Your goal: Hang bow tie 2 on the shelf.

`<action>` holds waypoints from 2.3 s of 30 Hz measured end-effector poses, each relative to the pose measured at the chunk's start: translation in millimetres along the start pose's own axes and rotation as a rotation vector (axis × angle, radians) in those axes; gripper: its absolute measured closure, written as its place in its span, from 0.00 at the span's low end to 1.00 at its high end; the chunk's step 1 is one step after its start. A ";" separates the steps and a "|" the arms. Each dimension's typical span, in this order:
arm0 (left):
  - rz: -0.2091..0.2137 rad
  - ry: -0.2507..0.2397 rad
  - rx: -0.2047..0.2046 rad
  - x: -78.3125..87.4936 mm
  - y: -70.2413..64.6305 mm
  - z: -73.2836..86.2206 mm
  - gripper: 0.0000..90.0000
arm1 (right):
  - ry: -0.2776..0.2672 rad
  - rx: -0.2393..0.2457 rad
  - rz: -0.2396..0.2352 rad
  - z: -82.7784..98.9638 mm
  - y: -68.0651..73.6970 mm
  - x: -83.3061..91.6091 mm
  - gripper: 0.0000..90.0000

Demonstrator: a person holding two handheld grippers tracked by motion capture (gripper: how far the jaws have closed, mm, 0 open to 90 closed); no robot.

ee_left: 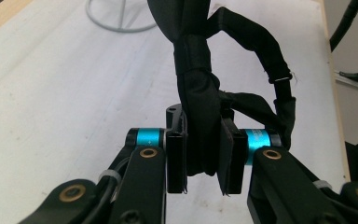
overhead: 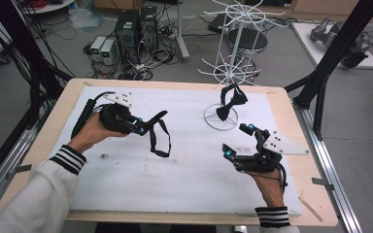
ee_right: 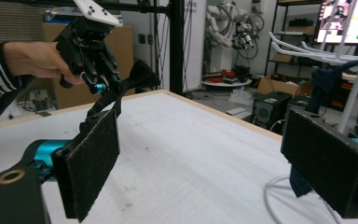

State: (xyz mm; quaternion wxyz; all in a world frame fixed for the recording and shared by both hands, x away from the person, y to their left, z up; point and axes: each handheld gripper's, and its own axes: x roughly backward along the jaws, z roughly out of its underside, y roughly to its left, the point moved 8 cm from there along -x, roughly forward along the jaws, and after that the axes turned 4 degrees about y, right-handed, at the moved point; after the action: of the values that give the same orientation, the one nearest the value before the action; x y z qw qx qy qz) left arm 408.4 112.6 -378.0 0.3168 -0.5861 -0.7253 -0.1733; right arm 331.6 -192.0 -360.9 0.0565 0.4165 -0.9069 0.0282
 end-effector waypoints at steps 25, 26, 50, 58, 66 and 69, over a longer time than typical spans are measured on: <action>0.139 -0.155 -0.070 -12.6 -29.4 -9.2 0.84 | 0.084 0.065 -0.276 -24.9 24.8 -58.2 0.12; 0.142 -0.159 -0.075 -12.8 -30.6 -9.5 0.84 | 0.089 0.066 -0.287 -25.0 26.0 -60.8 0.12; 0.199 -0.204 -0.121 -27.8 -47.3 -13.0 0.84 | 0.161 0.127 -0.424 -35.0 48.1 -95.4 0.25; 0.195 -0.190 -0.134 -28.8 -48.7 -12.3 0.84 | 0.190 0.160 -0.445 -34.5 56.6 -102.2 0.31; 0.193 -0.192 -0.146 -27.4 -49.1 -12.2 0.84 | 0.217 0.171 -0.443 -30.2 58.0 -106.5 0.39; 0.190 -0.177 -0.151 -28.1 -50.3 -11.1 0.84 | 0.222 0.174 -0.445 -29.4 58.8 -107.3 0.41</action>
State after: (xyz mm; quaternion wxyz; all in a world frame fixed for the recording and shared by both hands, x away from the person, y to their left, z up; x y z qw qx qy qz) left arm 366.1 72.1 -382.4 0.2216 -0.6872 -0.6766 -0.1445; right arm 358.7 -70.2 -345.4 0.1245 0.6034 -0.7754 0.1384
